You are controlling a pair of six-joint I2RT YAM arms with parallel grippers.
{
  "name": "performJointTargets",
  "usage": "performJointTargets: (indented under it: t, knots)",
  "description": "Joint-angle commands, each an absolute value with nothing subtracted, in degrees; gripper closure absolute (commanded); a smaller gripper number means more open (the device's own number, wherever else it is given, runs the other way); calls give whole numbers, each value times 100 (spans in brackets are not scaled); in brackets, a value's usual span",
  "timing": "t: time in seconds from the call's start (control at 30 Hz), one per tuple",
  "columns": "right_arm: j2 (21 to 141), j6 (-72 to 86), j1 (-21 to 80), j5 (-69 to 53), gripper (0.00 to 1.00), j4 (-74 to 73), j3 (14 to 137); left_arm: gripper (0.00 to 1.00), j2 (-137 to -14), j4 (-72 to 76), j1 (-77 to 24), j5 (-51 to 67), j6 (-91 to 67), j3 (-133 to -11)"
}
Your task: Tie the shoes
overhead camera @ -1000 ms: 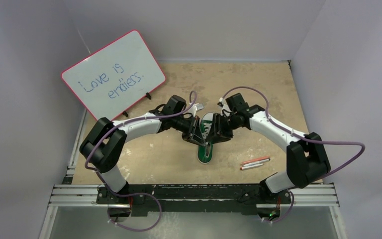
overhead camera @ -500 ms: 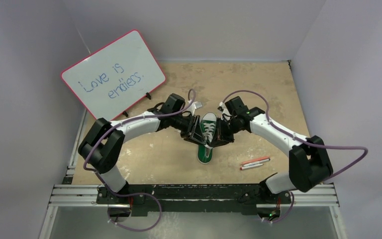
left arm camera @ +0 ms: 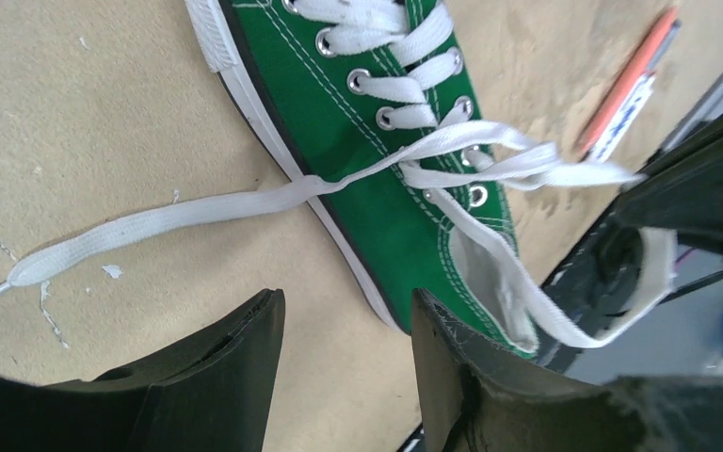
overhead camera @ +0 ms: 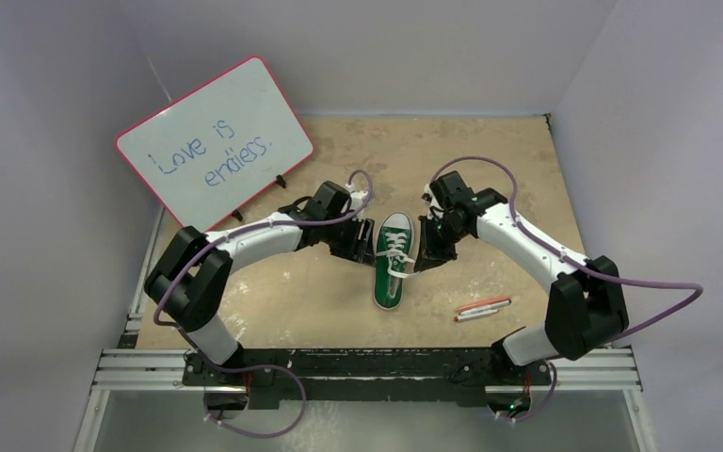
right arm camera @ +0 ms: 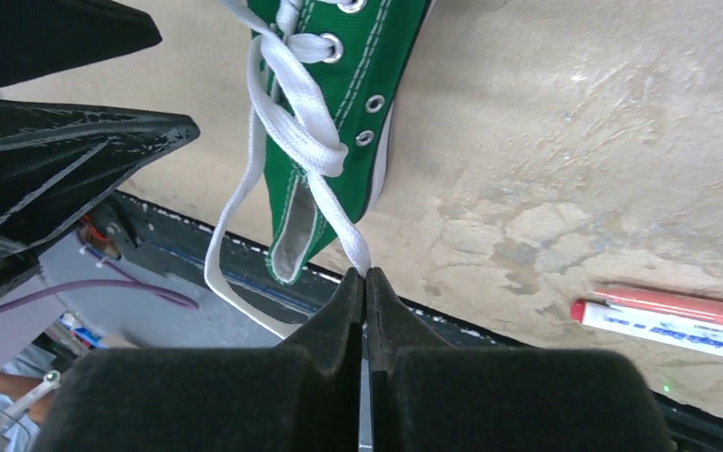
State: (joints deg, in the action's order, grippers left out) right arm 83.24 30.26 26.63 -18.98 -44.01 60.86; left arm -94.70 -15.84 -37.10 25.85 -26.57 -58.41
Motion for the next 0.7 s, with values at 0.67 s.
performJointTargets:
  t: [0.67]
  knots:
    - [8461,1586,2548,-1680,100,-5011,6162,61,-10112,-2248,-3681,2430,-1130,-6858]
